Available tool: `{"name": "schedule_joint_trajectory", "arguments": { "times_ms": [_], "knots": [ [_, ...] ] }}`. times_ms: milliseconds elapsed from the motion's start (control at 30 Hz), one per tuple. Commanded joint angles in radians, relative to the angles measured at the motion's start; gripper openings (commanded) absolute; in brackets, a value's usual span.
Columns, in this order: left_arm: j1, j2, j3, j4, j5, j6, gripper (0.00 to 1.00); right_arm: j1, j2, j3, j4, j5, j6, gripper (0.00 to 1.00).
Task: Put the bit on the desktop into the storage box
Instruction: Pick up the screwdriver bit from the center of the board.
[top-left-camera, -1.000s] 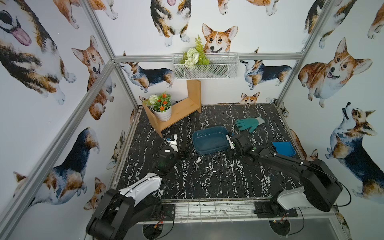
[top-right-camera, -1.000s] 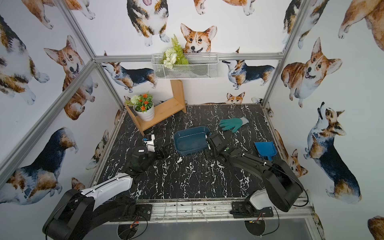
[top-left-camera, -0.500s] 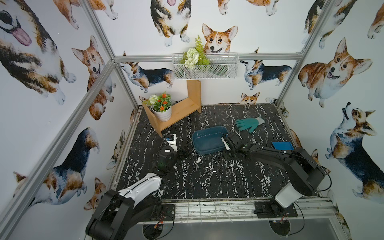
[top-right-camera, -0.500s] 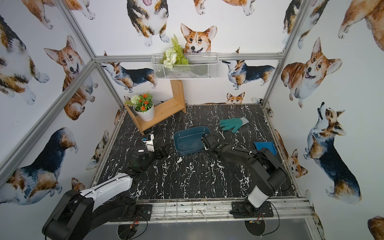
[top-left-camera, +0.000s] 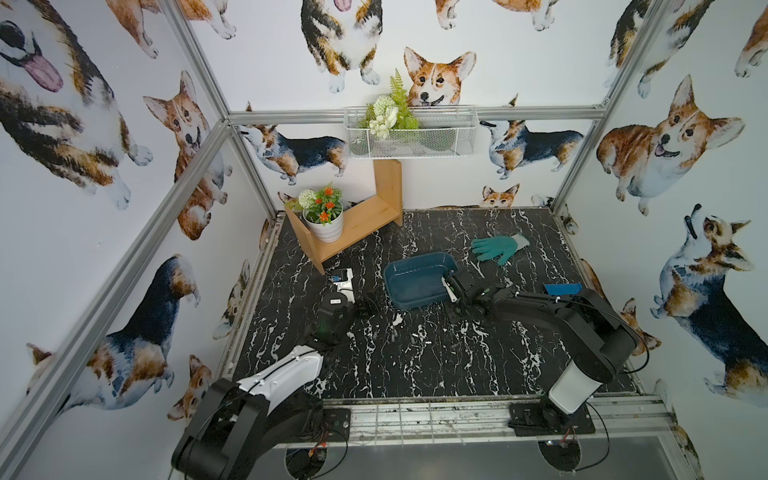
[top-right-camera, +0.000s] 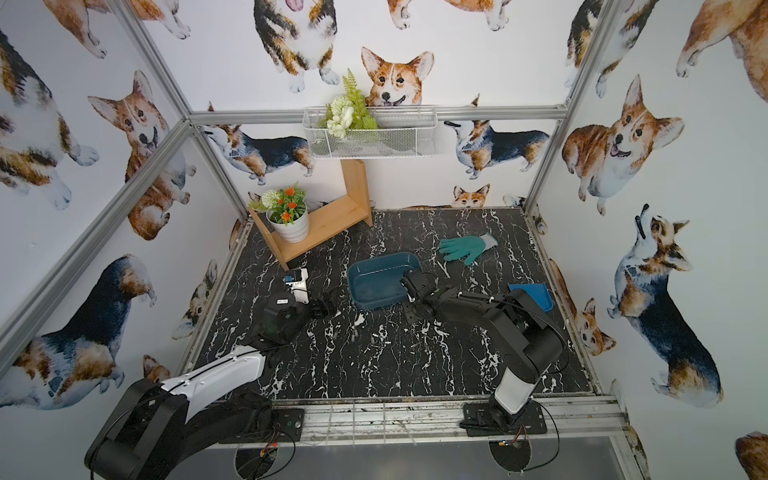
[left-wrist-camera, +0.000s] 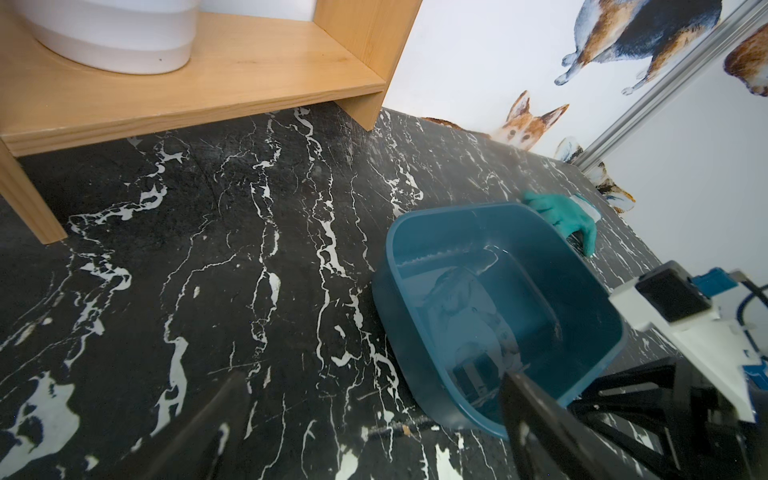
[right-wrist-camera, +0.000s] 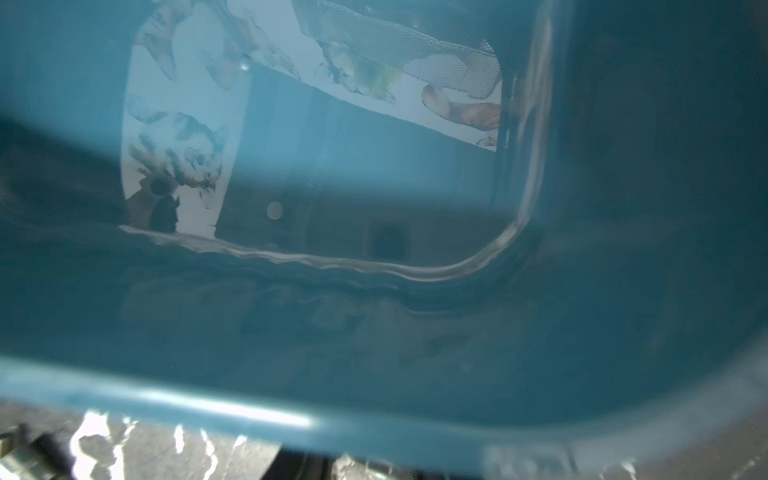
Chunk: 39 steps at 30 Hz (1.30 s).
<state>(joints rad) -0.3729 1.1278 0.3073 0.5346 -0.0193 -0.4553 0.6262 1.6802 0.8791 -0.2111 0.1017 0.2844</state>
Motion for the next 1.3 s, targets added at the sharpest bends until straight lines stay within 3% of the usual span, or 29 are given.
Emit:
{"name": "schedule_joint_trajectory", "arguments": {
  "times_ms": [0,800,1267],
  "knots": [
    [0.000,0.004,0.007,0.006,-0.002,0.007,1.00,0.000,0.008,-0.002,0.033,0.024,-0.001,0.34],
    [0.000,0.002,0.009,-0.001,-0.009,0.007,1.00,0.000,0.002,-0.012,0.033,0.034,0.001,0.15],
    [0.001,-0.003,0.006,-0.006,-0.016,0.006,1.00,0.000,-0.197,-0.040,-0.036,0.047,0.019,0.13]
  ]
}}
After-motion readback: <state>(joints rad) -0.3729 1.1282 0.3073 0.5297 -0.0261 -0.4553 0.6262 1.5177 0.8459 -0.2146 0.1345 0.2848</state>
